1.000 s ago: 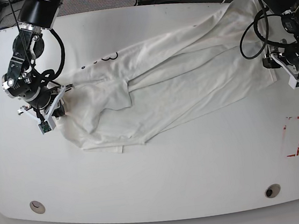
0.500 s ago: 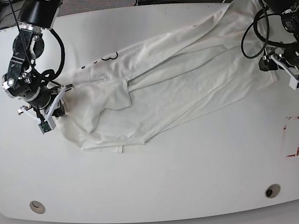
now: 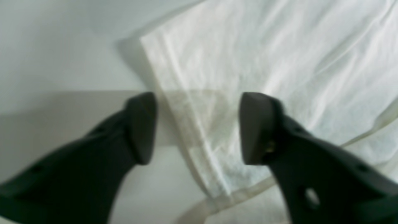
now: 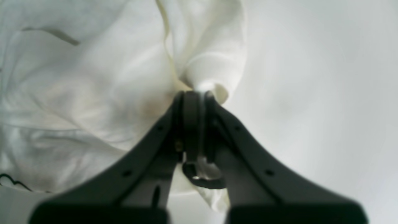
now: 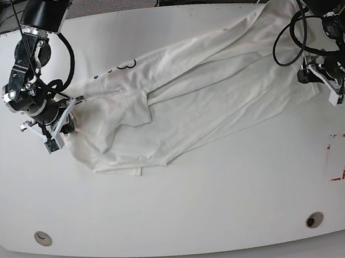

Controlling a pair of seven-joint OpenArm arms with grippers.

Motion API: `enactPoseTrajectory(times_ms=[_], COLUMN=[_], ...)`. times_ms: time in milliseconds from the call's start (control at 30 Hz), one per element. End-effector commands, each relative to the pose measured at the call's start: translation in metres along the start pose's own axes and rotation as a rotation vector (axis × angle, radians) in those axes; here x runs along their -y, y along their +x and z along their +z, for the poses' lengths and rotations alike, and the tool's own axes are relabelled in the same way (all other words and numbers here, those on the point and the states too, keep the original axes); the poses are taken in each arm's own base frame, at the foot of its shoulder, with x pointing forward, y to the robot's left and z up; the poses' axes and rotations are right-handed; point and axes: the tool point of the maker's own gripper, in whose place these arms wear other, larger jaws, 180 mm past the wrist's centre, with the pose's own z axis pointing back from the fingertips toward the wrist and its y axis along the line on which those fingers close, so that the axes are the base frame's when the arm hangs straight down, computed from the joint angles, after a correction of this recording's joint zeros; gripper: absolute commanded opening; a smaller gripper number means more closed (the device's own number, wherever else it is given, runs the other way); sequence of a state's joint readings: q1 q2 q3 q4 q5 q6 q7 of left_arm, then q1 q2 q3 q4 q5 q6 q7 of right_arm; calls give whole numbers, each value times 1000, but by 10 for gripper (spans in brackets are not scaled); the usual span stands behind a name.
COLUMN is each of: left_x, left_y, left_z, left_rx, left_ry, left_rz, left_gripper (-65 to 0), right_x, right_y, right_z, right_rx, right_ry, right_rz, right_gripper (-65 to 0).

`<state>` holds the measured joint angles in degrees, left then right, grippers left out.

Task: Fold the T-shirt properly
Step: 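Position the open left gripper over the shirt's side edge, then close the left gripper on the shirt's side edge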

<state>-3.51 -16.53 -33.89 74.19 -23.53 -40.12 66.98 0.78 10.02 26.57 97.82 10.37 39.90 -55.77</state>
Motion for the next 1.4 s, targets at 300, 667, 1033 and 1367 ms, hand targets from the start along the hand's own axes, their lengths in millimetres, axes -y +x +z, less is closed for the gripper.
enactPoseTrajectory(times_ms=[300,667,1033,1367], left_x=[4,10,-1,-2], left_y=[-4,2,-6,-4], left_z=[-3,-6,6,18], left_rx=[-23,-6,-65,-112], left_ry=[-5,-21,11,49], left_rz=[-7,9,-8,-53], left_gripper=[-650,-562,-616,-639], right_x=[7,6,7,7], right_y=[16,15,18,18], right_z=[6,5,6,5], right_rx=[50,46,58,57], right_ry=[-17,-15,-17,-15], right_rz=[16,16,17,13], right_gripper=[-650,-650,-650,-649])
